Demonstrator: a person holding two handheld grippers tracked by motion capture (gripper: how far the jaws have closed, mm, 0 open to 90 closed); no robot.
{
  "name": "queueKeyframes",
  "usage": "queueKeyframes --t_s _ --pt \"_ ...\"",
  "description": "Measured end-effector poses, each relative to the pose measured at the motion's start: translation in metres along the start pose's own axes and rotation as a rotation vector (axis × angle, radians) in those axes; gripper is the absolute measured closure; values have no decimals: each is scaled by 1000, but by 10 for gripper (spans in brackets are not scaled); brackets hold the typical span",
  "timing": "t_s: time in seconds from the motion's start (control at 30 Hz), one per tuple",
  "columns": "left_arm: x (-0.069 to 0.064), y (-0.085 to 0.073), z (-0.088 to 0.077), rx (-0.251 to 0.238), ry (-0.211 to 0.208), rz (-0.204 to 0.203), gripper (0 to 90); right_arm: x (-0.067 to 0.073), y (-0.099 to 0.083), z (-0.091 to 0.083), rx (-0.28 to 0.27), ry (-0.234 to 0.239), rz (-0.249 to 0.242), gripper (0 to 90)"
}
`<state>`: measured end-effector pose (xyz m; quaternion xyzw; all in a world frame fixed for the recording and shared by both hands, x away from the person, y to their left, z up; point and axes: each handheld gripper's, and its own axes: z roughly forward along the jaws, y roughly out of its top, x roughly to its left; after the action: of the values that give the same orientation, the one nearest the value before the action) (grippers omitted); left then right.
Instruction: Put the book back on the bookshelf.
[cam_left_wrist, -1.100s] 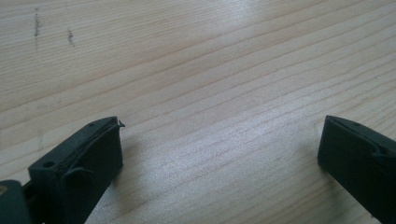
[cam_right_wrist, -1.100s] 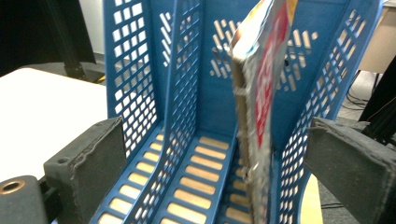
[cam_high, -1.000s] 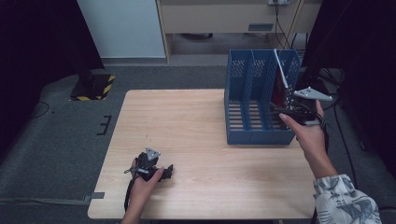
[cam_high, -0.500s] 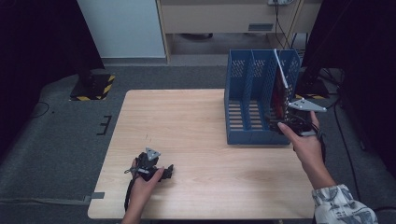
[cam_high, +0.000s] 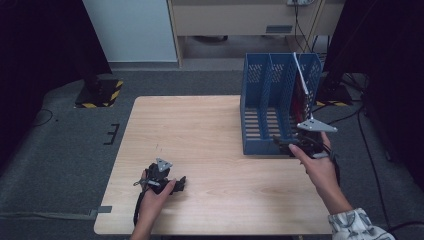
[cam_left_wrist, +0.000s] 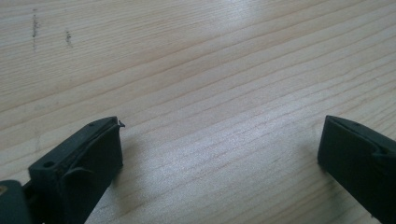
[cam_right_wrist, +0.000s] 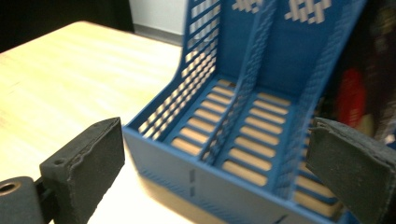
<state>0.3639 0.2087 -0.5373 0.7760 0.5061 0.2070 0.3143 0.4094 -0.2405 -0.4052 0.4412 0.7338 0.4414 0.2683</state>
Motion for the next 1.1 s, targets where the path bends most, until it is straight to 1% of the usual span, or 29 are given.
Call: queueKeyframes --t_s 0.07,0.13,0.27,0.33,0.6,0.7,0.77,0.93,1.1 --pt "0 0 0 0 -2 1 0 8 -3 1 10 13 -15 51" --pt "-1 0 -1 1 -3 3 0 15 -7 3 18 32 -20 52" --pt "-1 -1 -1 1 -4 4 0 31 -14 8 47 64 -58 55" --pt "-1 0 0 0 -4 4 0 39 -19 11 56 80 -65 56" --pt "-1 0 0 1 -4 5 0 64 -38 22 107 138 -99 71" --pt "-1 0 0 1 -3 4 0 73 -46 26 125 162 -119 78" --pt "-1 0 0 1 -4 4 0 79 -53 28 143 177 -122 78" --pt "-1 0 0 1 -4 4 0 88 -68 32 188 213 -133 78" --pt "-1 0 0 0 -3 4 0 96 -80 38 218 231 -142 78"
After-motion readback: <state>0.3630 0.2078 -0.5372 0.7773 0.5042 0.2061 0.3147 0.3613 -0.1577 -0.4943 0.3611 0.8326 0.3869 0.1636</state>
